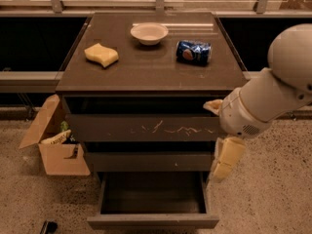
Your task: Close bottom drawer
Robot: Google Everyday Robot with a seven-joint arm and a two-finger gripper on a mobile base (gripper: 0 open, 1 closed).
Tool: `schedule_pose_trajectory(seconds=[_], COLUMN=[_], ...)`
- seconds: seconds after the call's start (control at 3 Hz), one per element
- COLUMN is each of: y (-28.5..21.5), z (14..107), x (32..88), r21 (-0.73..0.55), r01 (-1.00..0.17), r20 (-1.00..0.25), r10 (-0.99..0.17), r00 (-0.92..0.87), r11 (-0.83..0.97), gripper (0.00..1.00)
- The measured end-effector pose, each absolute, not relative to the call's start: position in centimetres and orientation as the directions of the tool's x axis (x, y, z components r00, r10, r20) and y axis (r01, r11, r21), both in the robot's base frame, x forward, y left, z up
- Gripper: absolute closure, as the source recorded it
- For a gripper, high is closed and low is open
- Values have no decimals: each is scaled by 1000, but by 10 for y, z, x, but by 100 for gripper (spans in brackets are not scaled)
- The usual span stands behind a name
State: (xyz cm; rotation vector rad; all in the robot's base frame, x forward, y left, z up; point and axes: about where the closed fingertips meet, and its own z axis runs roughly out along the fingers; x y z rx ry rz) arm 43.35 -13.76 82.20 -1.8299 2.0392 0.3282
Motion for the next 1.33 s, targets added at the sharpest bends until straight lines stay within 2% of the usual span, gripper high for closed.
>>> schedule_pose_trajectory(seconds=[0.33,0.67,1.33], y=[-107,-107,-90], z=[775,775,665], x=[426,426,393], r21=[-9,-9,115], r01=[-997,-997,-989], r20=[-482,-482,-468], r10=[-874,-874,-883], r00=[-66,-66,31], r11=[80,80,-96], gripper=[0,0,0])
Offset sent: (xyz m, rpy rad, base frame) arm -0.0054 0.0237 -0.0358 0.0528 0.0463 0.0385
